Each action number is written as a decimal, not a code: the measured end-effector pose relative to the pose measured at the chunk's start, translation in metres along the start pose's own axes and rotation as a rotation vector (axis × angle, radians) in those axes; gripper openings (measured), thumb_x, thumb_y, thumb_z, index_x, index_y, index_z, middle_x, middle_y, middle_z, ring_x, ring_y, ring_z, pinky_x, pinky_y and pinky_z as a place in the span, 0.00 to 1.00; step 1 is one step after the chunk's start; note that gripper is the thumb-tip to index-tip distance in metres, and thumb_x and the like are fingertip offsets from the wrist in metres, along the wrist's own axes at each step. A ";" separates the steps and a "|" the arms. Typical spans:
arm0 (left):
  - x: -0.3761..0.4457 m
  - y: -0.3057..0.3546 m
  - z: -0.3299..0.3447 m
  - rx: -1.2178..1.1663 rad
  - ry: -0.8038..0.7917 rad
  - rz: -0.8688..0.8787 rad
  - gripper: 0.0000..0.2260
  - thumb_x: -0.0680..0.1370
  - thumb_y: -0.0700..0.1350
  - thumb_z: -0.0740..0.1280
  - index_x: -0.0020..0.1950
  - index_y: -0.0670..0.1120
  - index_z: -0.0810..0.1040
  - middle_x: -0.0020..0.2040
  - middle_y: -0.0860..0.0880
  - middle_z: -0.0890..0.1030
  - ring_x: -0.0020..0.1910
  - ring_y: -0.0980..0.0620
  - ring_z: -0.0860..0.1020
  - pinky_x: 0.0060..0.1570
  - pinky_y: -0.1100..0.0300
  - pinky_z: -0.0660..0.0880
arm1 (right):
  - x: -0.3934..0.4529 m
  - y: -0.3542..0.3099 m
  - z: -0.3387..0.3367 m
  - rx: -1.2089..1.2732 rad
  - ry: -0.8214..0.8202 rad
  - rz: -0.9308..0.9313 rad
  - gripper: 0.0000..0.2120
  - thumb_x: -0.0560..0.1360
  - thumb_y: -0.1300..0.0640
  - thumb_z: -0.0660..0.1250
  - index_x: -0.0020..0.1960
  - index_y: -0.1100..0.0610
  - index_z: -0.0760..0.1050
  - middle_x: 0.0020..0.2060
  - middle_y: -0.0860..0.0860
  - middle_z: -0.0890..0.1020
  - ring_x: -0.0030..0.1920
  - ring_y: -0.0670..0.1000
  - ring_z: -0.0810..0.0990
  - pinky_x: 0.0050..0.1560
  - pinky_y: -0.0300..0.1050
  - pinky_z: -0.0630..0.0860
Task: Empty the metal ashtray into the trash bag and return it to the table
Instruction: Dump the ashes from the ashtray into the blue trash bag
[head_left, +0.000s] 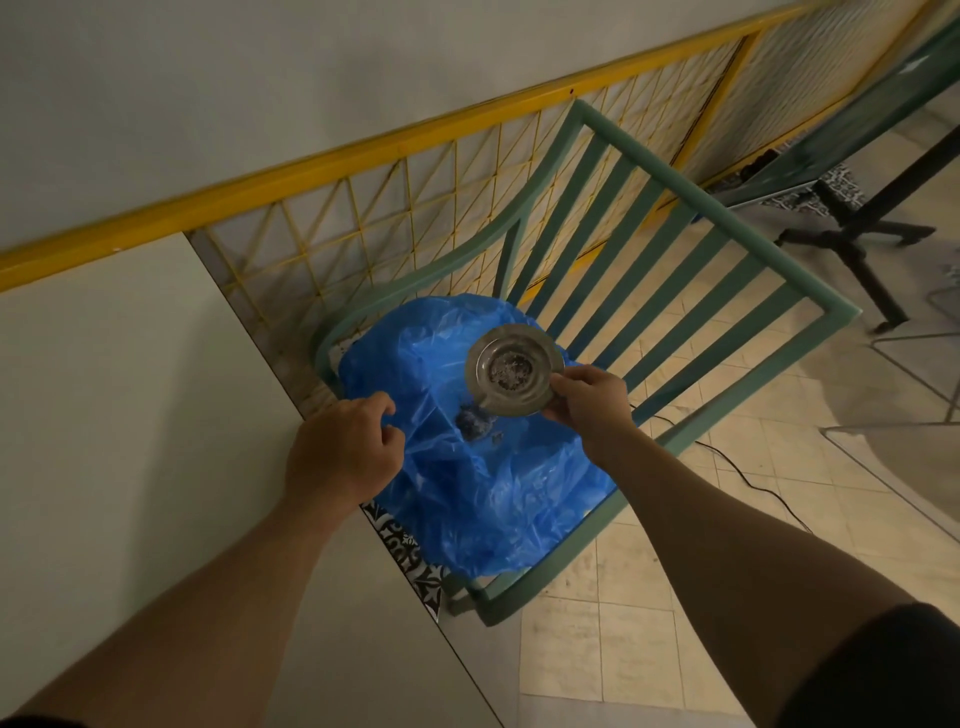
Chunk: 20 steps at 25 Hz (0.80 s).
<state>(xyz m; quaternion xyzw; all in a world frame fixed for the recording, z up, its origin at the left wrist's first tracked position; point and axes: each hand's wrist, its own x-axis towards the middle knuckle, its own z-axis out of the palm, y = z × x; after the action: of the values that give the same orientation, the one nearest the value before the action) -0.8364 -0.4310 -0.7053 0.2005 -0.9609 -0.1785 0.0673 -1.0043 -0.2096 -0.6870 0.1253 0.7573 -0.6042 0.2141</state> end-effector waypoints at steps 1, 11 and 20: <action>0.000 0.000 0.000 0.001 0.000 -0.004 0.16 0.73 0.48 0.58 0.56 0.47 0.78 0.38 0.48 0.81 0.35 0.51 0.72 0.35 0.58 0.67 | 0.002 -0.003 0.000 -0.057 0.036 -0.057 0.06 0.75 0.64 0.70 0.41 0.57 0.80 0.36 0.56 0.85 0.34 0.51 0.86 0.32 0.39 0.81; 0.001 0.002 0.000 0.010 -0.004 -0.020 0.15 0.72 0.48 0.58 0.55 0.48 0.78 0.34 0.50 0.78 0.33 0.50 0.73 0.33 0.58 0.66 | 0.023 -0.018 0.010 -0.572 0.129 -0.470 0.06 0.73 0.59 0.68 0.38 0.51 0.79 0.32 0.47 0.81 0.35 0.46 0.79 0.32 0.41 0.75; 0.001 0.003 -0.001 0.014 -0.012 -0.026 0.16 0.73 0.49 0.58 0.55 0.48 0.78 0.33 0.51 0.78 0.33 0.51 0.73 0.34 0.58 0.65 | 0.025 -0.005 0.013 -0.785 0.092 -0.608 0.08 0.75 0.61 0.65 0.47 0.56 0.83 0.38 0.53 0.83 0.36 0.53 0.79 0.33 0.44 0.74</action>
<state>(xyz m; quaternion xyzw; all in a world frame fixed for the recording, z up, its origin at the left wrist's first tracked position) -0.8380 -0.4290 -0.7037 0.2123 -0.9599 -0.1738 0.0580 -1.0266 -0.2247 -0.6968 -0.1647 0.9385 -0.3025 0.0257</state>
